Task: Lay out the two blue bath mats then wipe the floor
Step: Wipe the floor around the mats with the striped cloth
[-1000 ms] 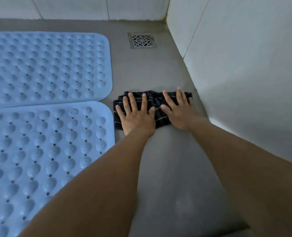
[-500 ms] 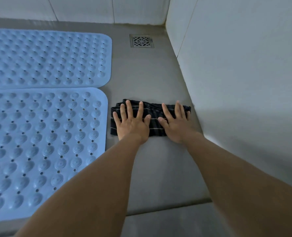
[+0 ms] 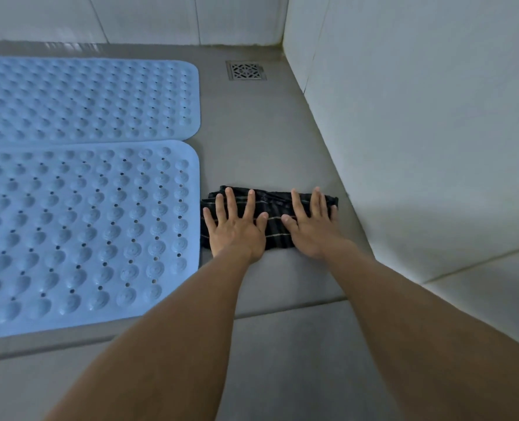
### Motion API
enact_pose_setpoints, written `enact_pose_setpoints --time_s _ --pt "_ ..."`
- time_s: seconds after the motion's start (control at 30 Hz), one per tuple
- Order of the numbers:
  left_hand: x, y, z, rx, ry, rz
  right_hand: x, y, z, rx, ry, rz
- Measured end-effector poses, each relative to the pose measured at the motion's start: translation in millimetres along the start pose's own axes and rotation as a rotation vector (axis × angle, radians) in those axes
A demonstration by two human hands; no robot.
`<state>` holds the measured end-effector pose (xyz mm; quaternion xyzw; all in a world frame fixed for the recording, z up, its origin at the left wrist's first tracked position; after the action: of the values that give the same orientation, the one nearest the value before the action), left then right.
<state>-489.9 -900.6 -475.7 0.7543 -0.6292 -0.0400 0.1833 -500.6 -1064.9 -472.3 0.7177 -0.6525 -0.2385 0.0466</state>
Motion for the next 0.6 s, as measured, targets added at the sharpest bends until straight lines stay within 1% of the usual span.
enact_pose_setpoints --time_s 0.13,0.3,0.6 --pt "-6 27 4 -0.020 0.005 -0.011 -2 19 6 0.018 -0.004 -0.033" --pt "-8 47 8 -0.038 0.013 -0.022 -5 41 14 0.122 -0.021 -0.103" --pt "-4 73 17 -0.065 0.016 -0.042 2 69 18 0.116 0.066 -0.209"
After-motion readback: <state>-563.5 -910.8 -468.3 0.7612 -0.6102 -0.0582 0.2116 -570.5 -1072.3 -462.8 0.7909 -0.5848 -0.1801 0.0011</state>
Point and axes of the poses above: each hand's wrist, its own y-axis away from the middle knuckle, its own z-axis out of the palm, x = y × z, the point moved 6 cm from there along -y, towards the middle knuckle, and after that the axes turned 12 degrees about -z, right-handed, at the moved point
